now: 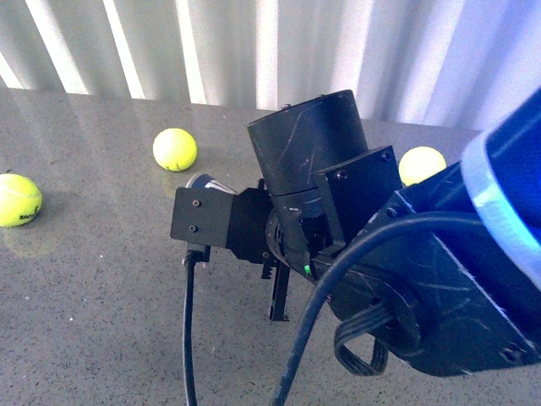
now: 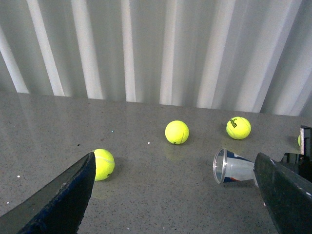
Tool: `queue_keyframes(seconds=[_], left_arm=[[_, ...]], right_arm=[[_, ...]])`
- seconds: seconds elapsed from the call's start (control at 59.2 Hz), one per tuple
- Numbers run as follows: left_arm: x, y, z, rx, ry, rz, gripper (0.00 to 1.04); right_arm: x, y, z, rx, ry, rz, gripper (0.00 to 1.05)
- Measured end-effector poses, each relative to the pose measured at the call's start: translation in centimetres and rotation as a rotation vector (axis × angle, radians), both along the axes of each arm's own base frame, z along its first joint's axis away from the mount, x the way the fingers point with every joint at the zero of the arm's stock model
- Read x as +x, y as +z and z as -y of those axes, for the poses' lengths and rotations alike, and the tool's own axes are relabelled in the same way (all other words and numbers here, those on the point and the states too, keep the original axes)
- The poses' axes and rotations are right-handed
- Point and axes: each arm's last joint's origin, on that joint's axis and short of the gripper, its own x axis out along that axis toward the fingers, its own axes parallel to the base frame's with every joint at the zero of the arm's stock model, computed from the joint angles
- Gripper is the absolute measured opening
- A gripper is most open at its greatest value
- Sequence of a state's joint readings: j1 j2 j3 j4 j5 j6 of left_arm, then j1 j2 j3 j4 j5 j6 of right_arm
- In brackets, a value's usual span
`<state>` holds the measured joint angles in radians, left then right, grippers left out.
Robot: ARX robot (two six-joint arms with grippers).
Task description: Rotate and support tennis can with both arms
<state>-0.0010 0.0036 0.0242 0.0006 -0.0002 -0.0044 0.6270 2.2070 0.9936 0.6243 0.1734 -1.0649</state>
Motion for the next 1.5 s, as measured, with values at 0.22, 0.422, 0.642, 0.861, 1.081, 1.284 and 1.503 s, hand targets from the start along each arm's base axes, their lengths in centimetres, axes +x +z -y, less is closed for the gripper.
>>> queue_keyframes(seconds=[0.22, 0.422, 0.642, 0.861, 1.081, 1.284, 1.503], left_arm=[[0.0, 0.0, 0.0, 0.0, 0.0, 0.0, 0.98], [0.0, 0.0, 0.0, 0.0, 0.0, 0.0, 0.98], [0.0, 0.0, 0.0, 0.0, 0.0, 0.0, 0.98], [0.0, 0.0, 0.0, 0.0, 0.0, 0.0, 0.98], [0.0, 0.0, 0.0, 0.0, 0.0, 0.0, 0.98], [0.0, 0.0, 0.0, 0.0, 0.0, 0.0, 0.98], [0.0, 0.0, 0.0, 0.0, 0.0, 0.0, 0.98]], right_arm=[[1.2, -0.9, -1.0, 0.0, 0.016, 0.002, 0.06], [1.0, -2.1, -1.7, -0.005, 0.018, -0.019, 0.06], [0.8, -2.1, -1.7, 0.009, 0.0, -0.036, 0.15], [-0.4, -2.6, -0.9, 0.006, 0.008, -0.109, 0.5], [-1.2, -1.7, -0.2, 0.008, 0.003, -0.108, 0.84], [-2.1, 0.5, 1.3, 0.034, -0.022, -0.095, 0.97], [-3.9, 2.4, 4.5, 0.086, -0.088, -0.098, 0.97]])
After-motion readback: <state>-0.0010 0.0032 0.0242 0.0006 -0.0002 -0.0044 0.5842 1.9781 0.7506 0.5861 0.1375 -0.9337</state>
